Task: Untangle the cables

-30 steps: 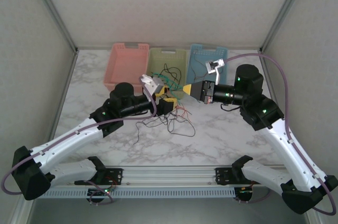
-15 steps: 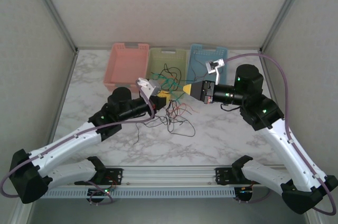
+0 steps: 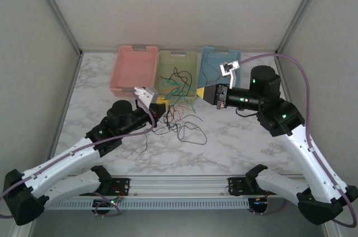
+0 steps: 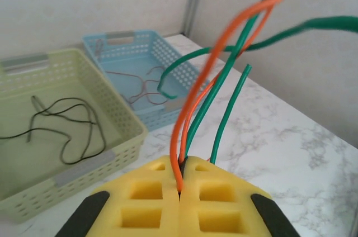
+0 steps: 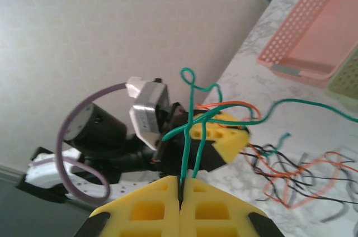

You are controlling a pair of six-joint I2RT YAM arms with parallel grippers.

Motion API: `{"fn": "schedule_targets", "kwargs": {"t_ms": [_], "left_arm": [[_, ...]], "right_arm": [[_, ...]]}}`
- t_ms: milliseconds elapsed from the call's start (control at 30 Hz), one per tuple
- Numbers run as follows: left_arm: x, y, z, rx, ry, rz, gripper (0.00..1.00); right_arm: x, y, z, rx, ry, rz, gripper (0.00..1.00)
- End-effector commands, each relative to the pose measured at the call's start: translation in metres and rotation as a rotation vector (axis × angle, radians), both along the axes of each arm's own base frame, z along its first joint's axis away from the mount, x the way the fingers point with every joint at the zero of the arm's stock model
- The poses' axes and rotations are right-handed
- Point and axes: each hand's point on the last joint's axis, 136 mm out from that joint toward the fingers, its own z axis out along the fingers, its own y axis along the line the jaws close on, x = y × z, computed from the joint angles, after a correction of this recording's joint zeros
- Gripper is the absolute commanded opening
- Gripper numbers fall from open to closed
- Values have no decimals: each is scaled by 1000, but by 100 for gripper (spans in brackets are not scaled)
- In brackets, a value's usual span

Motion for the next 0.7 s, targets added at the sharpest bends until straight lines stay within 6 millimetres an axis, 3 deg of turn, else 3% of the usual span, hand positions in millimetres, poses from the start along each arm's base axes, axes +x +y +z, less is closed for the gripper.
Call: {"fn": "schedule_targets", "kwargs": {"t_ms": [0,400,667], "left_arm": [[5,30,-15,38,51,155,0],[-5,99,-27,135,125,403,0],[-10,126,-27,151,140,503,0]], "right_arm": [[5,-14,0,-129,-130,-45,0],[35,-48,-17,-318,-244,-191,0],[51,-64,-26,-343,-232,-263,0]]}}
